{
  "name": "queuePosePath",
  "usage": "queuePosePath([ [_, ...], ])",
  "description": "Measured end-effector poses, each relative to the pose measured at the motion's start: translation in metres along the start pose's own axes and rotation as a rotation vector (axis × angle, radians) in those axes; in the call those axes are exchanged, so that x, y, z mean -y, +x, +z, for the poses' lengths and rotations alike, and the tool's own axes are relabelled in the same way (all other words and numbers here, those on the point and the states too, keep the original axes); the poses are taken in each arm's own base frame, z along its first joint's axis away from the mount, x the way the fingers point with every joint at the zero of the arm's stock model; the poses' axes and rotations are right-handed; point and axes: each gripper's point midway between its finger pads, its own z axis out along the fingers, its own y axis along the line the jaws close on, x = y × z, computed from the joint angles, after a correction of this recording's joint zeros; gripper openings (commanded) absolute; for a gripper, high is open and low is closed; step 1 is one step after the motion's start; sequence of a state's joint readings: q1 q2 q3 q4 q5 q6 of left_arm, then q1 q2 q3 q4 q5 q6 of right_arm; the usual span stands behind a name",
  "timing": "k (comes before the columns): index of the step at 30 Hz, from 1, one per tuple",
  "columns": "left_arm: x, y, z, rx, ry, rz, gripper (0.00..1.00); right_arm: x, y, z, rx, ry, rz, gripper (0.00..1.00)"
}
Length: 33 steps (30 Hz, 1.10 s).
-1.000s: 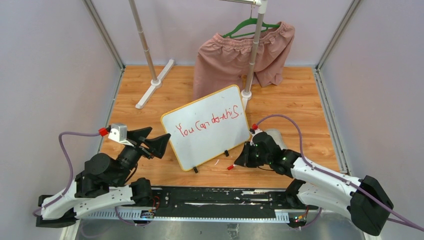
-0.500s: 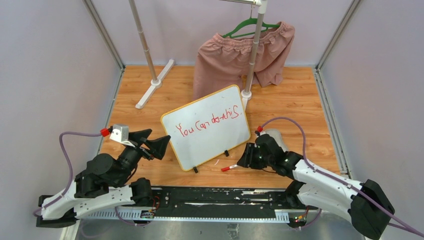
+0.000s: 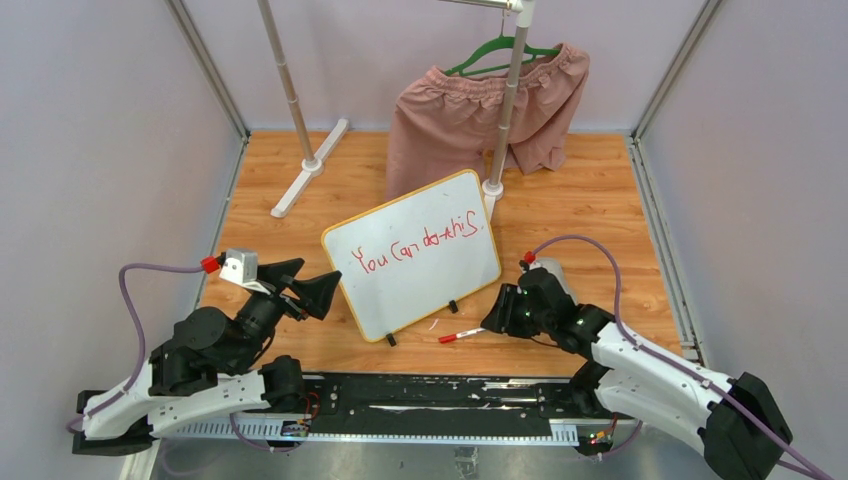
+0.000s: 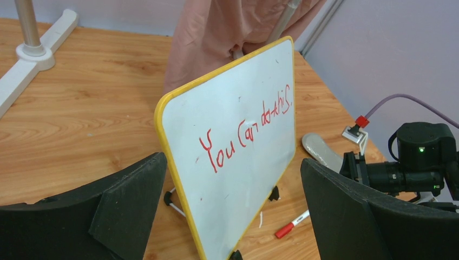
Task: Write a sentence on the whiteboard
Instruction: Place the whiteboard marker at the center of the board, then reset both arms
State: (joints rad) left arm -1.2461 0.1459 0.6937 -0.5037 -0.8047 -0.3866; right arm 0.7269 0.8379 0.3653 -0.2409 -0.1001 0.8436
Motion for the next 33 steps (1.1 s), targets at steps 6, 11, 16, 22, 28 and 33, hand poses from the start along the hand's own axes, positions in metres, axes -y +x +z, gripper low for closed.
queuePosePath([
  [6,-0.003,0.001,0.000,-0.001,-0.017,-0.005,1.00,0.006,-0.004,-0.003,0.018,0.021,0.015,0.50],
  [11,-0.007,0.002,0.000,-0.002,-0.038,0.002,1.00,0.014,-0.017,-0.014,0.083,0.041,0.043,0.51],
  [16,-0.009,0.002,0.000,-0.001,-0.053,0.005,1.00,0.021,-0.030,-0.026,0.133,0.067,0.076,0.52],
  [22,-0.011,-0.011,-0.001,-0.027,-0.089,0.048,1.00,0.017,-0.057,-0.050,0.193,0.118,-0.003,0.52],
  [28,-0.008,-0.050,0.002,-0.031,-0.163,0.142,1.00,-0.021,-0.126,-0.103,0.349,0.150,-0.165,0.52],
  [33,-0.018,-0.084,0.002,0.032,-0.287,0.151,1.00,-0.045,-0.179,-0.147,0.523,0.192,-0.236,0.57],
])
